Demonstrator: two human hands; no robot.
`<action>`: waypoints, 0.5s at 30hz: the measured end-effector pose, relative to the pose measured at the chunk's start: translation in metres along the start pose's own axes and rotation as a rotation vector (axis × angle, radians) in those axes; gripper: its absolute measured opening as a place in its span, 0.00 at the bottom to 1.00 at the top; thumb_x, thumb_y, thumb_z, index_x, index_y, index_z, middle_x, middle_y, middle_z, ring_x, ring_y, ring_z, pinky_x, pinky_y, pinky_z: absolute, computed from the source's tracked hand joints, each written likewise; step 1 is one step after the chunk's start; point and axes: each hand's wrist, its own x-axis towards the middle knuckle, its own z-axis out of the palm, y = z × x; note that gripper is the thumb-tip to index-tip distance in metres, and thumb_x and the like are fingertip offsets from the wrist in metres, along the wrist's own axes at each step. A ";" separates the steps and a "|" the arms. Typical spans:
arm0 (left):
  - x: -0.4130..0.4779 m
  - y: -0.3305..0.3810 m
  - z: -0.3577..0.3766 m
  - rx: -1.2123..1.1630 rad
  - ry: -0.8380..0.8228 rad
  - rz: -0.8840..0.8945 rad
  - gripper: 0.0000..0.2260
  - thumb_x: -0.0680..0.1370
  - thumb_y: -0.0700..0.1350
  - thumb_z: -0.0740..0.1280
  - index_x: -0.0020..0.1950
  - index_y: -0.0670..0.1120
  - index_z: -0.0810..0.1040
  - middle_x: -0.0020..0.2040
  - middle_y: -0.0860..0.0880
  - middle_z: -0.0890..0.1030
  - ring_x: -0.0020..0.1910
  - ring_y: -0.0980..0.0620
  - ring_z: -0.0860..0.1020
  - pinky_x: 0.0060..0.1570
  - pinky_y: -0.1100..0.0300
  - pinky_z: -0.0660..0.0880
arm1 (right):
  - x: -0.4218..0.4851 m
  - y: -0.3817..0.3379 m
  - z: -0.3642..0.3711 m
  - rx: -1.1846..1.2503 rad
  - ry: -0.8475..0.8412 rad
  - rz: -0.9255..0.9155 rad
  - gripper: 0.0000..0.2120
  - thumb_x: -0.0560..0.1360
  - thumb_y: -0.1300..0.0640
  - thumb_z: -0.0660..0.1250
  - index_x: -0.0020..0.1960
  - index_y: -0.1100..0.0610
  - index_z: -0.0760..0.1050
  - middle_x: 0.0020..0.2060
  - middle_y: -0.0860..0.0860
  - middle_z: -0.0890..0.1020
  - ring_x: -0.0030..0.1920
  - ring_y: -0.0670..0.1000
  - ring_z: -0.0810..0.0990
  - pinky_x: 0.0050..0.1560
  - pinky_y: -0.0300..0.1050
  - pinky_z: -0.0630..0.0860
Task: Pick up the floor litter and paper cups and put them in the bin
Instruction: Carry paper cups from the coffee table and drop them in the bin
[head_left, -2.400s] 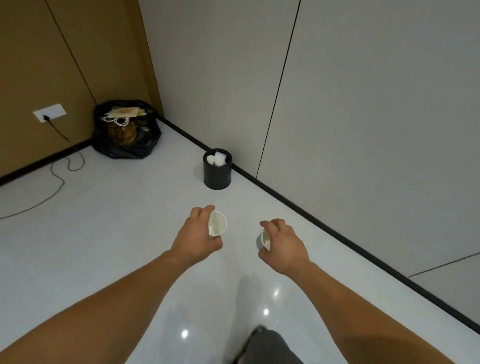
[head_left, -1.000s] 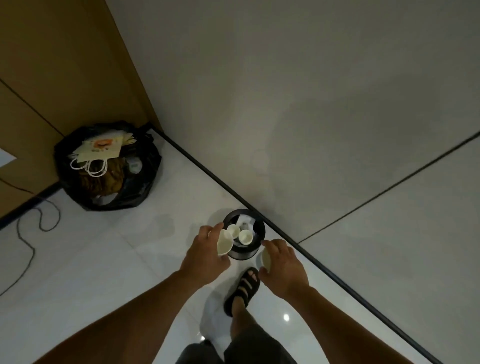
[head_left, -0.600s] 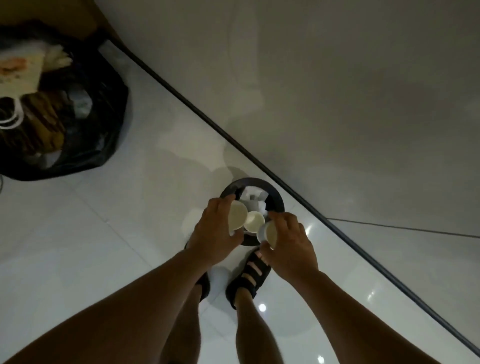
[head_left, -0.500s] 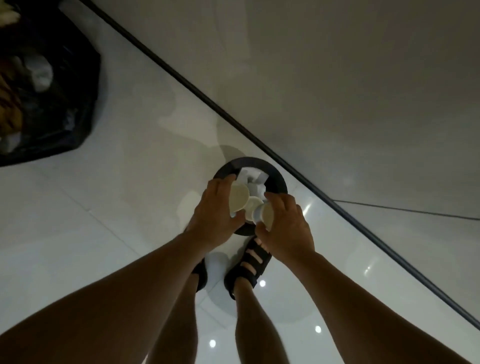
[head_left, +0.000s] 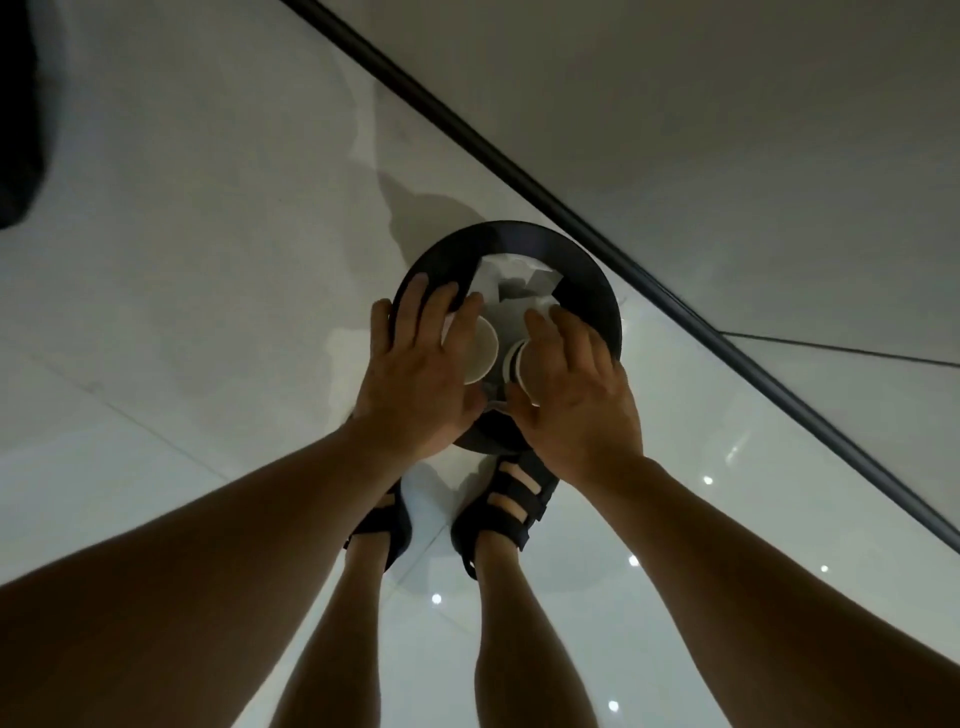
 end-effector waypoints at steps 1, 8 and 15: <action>0.001 -0.001 0.003 0.031 -0.021 0.013 0.42 0.71 0.69 0.59 0.77 0.45 0.55 0.75 0.39 0.59 0.75 0.37 0.55 0.69 0.39 0.57 | 0.000 0.001 0.004 -0.053 -0.035 -0.022 0.36 0.77 0.39 0.62 0.78 0.57 0.57 0.75 0.59 0.63 0.75 0.62 0.60 0.71 0.59 0.64; 0.000 -0.011 0.013 0.070 -0.101 0.082 0.44 0.71 0.72 0.48 0.79 0.47 0.48 0.79 0.41 0.47 0.77 0.38 0.44 0.71 0.37 0.50 | -0.001 0.003 0.028 -0.161 -0.133 -0.044 0.42 0.77 0.35 0.55 0.78 0.53 0.36 0.79 0.58 0.47 0.78 0.59 0.41 0.75 0.61 0.44; -0.012 0.000 -0.050 -0.007 -0.079 -0.001 0.41 0.73 0.67 0.56 0.79 0.46 0.50 0.79 0.41 0.50 0.77 0.39 0.47 0.70 0.37 0.55 | -0.018 -0.005 -0.023 -0.087 -0.111 0.040 0.46 0.73 0.35 0.62 0.80 0.51 0.41 0.79 0.55 0.45 0.79 0.56 0.40 0.74 0.60 0.45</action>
